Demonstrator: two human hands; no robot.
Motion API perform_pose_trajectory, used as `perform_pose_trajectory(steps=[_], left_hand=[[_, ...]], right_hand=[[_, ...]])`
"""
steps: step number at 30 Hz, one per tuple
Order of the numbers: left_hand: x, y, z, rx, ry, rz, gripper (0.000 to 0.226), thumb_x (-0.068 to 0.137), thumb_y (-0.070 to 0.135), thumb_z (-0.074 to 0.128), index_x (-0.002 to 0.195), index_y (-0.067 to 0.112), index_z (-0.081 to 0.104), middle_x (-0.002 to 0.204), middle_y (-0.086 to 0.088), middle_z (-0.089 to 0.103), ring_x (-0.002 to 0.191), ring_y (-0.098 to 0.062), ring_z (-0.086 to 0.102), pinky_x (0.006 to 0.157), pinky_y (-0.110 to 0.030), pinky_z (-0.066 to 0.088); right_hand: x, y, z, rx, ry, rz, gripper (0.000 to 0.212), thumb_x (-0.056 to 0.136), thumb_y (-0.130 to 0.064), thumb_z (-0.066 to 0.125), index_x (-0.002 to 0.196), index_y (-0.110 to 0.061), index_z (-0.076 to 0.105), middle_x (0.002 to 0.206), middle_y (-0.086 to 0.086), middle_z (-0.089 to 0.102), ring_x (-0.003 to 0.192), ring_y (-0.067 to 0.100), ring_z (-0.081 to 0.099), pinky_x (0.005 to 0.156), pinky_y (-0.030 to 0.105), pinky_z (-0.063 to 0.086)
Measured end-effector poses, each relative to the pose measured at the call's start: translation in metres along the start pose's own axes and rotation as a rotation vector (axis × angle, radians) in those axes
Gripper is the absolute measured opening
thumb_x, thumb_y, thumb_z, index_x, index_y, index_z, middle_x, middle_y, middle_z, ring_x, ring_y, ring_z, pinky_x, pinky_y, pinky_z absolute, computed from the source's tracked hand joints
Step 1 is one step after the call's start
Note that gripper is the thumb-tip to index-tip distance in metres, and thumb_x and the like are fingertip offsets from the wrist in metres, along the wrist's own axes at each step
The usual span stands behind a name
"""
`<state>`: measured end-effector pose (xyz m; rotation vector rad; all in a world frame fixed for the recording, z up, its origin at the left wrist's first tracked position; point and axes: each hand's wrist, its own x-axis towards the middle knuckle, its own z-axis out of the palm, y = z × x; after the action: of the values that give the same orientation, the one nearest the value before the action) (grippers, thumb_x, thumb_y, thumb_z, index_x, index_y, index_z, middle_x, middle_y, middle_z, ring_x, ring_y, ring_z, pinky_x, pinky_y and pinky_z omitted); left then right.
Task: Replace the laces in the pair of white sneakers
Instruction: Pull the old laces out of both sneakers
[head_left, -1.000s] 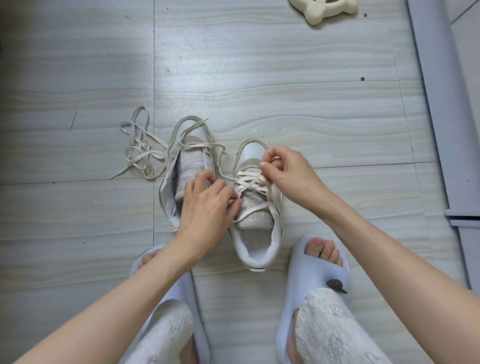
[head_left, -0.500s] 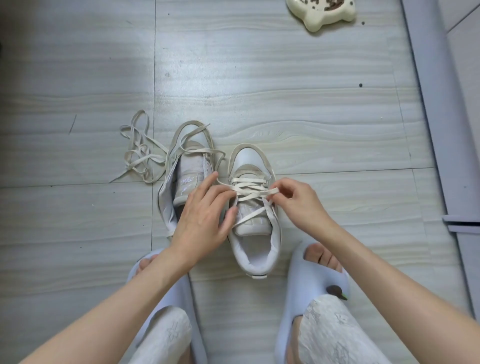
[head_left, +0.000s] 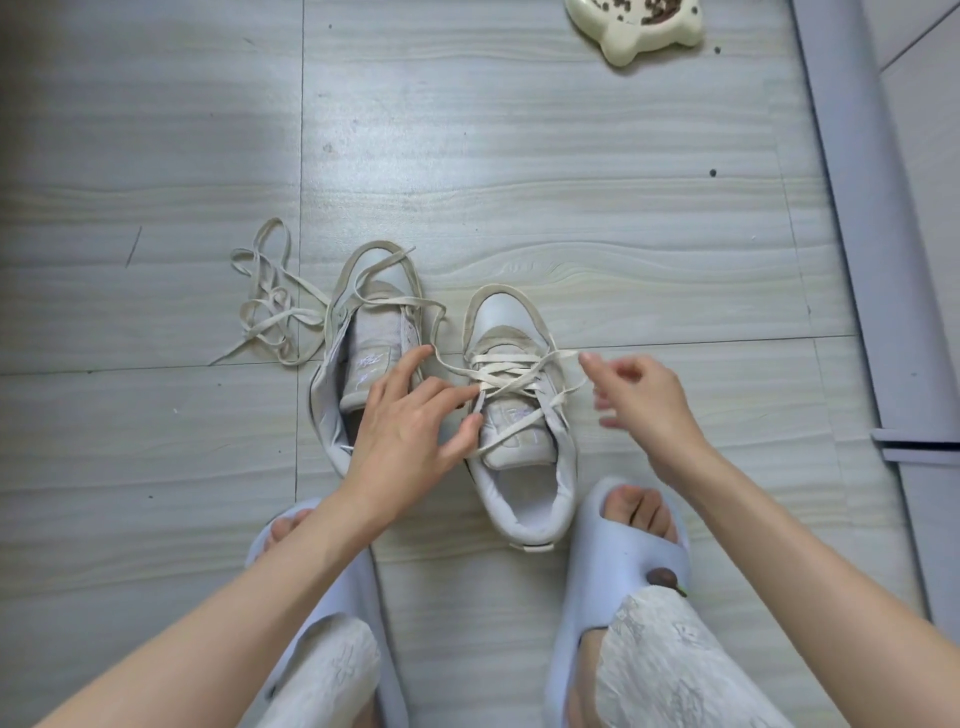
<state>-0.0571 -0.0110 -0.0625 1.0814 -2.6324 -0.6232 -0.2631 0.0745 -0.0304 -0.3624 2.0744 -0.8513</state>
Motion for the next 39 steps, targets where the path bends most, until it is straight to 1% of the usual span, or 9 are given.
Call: perform_pose_trajectory(steps=[9, 13, 16, 19, 23, 29, 34, 36, 39], left_hand=[[0.0, 0.0, 0.0, -0.033, 0.002, -0.007, 0.036, 0.084, 0.041, 0.047, 0.102, 0.02, 0.069, 0.083, 0.009, 0.065, 0.124, -0.021, 0.037, 0.089, -0.042, 0.039], [0.0, 0.0, 0.002, -0.024, 0.01, -0.009, 0.035, 0.083, 0.04, 0.047, 0.102, 0.021, 0.069, 0.083, 0.01, 0.065, 0.124, -0.021, 0.038, 0.087, -0.04, 0.039], [0.0, 0.0, 0.002, -0.013, 0.009, -0.019, 0.035, 0.083, 0.04, 0.047, 0.102, 0.021, 0.068, 0.082, 0.01, 0.065, 0.123, -0.022, 0.038, 0.086, -0.04, 0.038], [0.0, 0.0, 0.001, -0.014, 0.006, -0.023, 0.035, 0.083, 0.041, 0.046, 0.102, 0.021, 0.068, 0.082, 0.01, 0.065, 0.123, -0.022, 0.038, 0.086, -0.04, 0.037], [0.0, 0.0, 0.001, -0.01, 0.001, -0.025, 0.035, 0.083, 0.041, 0.047, 0.102, 0.022, 0.068, 0.08, 0.01, 0.064, 0.123, -0.021, 0.039, 0.086, -0.038, 0.035], [-0.001, 0.001, 0.0, -0.018, 0.003, -0.022, 0.035, 0.083, 0.042, 0.047, 0.102, 0.021, 0.068, 0.077, 0.01, 0.063, 0.122, -0.021, 0.038, 0.086, -0.039, 0.035], [0.0, 0.001, 0.001, -0.017, 0.006, -0.02, 0.036, 0.082, 0.039, 0.049, 0.107, 0.021, 0.066, 0.096, 0.005, 0.064, 0.123, -0.022, 0.04, 0.087, -0.04, 0.038], [0.0, 0.001, 0.0, -0.013, -0.027, -0.014, 0.042, 0.082, 0.038, 0.047, 0.118, 0.02, 0.059, 0.118, 0.002, 0.059, 0.127, -0.022, 0.038, 0.093, -0.038, 0.035], [0.001, 0.003, -0.002, 0.012, -0.099, 0.012, 0.051, 0.081, 0.036, 0.041, 0.128, 0.02, 0.053, 0.134, 0.004, 0.051, 0.134, -0.022, 0.029, 0.101, -0.04, 0.023]], right_hand=[[-0.004, -0.002, 0.023, -0.047, -0.081, -0.083, 0.022, 0.087, -0.017, 0.061, 0.066, -0.021, 0.056, 0.067, -0.002, 0.064, 0.061, 0.01, 0.058, 0.065, 0.03, 0.046], [0.027, -0.031, -0.013, 0.289, 0.16, -0.017, 0.022, 0.097, -0.013, 0.045, 0.076, -0.017, 0.042, 0.058, 0.002, 0.062, 0.042, 0.007, 0.057, 0.045, 0.021, 0.047], [0.043, -0.031, -0.037, 0.141, 0.287, -0.099, 0.017, 0.092, -0.02, 0.053, 0.075, -0.02, 0.048, 0.067, 0.0, 0.058, 0.062, 0.016, 0.06, 0.06, 0.029, 0.051], [0.038, -0.005, -0.029, -0.13, 0.26, -0.071, 0.02, 0.085, -0.035, 0.062, 0.082, -0.016, 0.056, 0.079, 0.0, 0.059, 0.085, 0.027, 0.062, 0.081, 0.045, 0.052], [0.005, 0.011, -0.001, -0.179, -0.03, 0.11, 0.05, 0.086, -0.051, 0.057, 0.072, -0.003, 0.063, 0.061, 0.003, 0.056, 0.06, 0.019, 0.054, 0.061, 0.031, 0.049], [-0.006, 0.001, 0.02, -0.188, -0.169, -0.136, 0.027, 0.089, -0.02, 0.06, 0.064, -0.021, 0.05, 0.062, -0.005, 0.052, 0.061, 0.011, 0.046, 0.064, 0.027, 0.037], [0.014, -0.02, 0.004, 0.319, 0.085, -0.001, 0.021, 0.1, -0.016, 0.037, 0.079, -0.018, 0.042, 0.068, 0.008, 0.063, 0.051, 0.011, 0.063, 0.051, 0.023, 0.051], [0.025, -0.018, -0.011, 0.039, 0.167, -0.079, 0.016, 0.098, -0.021, 0.042, 0.083, -0.018, 0.05, 0.067, 0.005, 0.063, 0.062, 0.018, 0.066, 0.064, 0.032, 0.053], [0.026, -0.005, -0.016, -0.727, 0.121, -0.211, 0.03, 0.092, -0.036, 0.05, 0.109, -0.013, 0.061, 0.106, 0.009, 0.064, 0.106, 0.031, 0.055, 0.086, 0.038, 0.042]])
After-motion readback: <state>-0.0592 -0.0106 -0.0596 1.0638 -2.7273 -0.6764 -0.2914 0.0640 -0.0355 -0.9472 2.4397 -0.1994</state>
